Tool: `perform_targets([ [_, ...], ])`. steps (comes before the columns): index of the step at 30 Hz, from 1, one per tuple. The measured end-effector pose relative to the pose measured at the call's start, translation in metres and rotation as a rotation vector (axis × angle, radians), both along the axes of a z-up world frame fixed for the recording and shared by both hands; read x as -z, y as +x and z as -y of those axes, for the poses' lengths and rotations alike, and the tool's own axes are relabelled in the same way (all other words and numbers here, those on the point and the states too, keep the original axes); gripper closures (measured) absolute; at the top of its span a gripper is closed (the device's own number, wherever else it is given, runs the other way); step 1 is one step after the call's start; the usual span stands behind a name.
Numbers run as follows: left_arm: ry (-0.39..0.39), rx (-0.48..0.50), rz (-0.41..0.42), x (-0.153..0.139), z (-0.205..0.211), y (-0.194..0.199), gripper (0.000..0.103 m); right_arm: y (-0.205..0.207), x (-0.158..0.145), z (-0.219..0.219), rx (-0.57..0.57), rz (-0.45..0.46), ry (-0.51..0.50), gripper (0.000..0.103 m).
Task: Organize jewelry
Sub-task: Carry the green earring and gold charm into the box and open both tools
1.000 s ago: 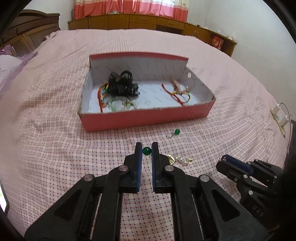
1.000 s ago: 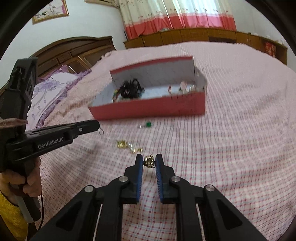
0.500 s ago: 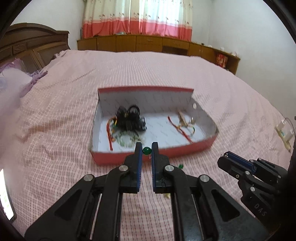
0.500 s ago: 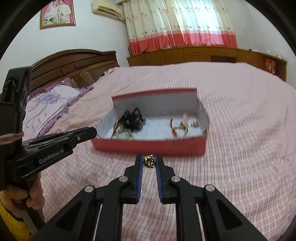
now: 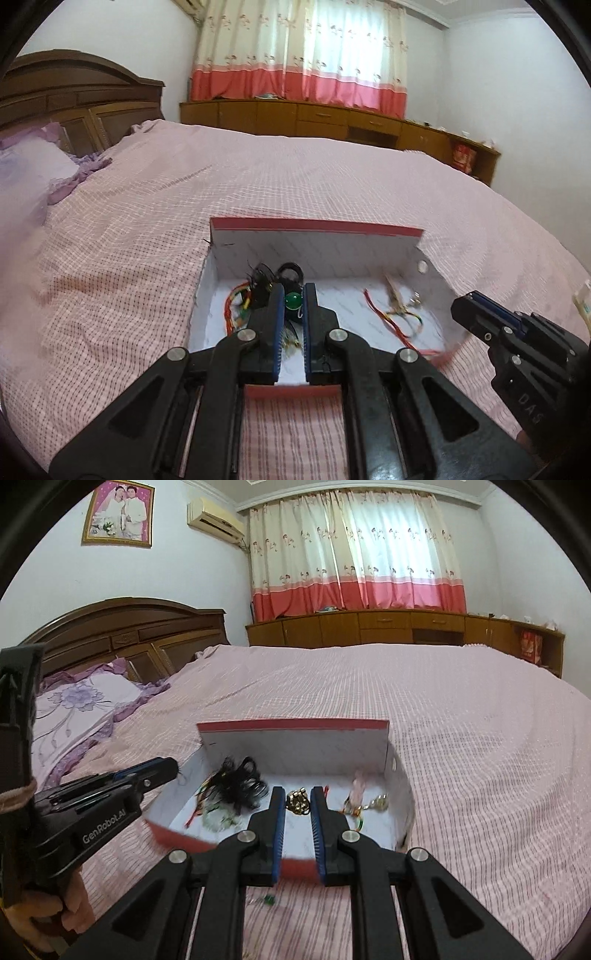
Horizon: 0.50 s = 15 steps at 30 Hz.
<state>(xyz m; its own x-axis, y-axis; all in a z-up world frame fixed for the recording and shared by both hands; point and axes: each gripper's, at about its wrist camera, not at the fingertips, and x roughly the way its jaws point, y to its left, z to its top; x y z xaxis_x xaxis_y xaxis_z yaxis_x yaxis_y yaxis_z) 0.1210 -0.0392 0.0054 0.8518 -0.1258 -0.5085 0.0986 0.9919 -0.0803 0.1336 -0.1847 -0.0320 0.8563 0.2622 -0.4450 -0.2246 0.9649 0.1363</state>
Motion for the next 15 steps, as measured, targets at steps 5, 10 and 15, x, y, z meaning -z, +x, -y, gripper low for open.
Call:
perform_targets([
  [5, -0.019, -0.031, 0.01, 0.009, -0.003, 0.017, 0.102, 0.023, 0.012, -0.003, 0.024, 0.003, -0.029, 0.088],
  [10, -0.01, -0.039, -0.003, 0.022, 0.001, 0.03, 0.102, 0.04, 0.022, -0.002, 0.04, -0.004, -0.04, 0.088],
  [15, -0.008, -0.043, -0.027, 0.035, 0.003, 0.04, 0.102, 0.051, 0.031, 0.001, 0.057, -0.022, -0.049, 0.088],
])
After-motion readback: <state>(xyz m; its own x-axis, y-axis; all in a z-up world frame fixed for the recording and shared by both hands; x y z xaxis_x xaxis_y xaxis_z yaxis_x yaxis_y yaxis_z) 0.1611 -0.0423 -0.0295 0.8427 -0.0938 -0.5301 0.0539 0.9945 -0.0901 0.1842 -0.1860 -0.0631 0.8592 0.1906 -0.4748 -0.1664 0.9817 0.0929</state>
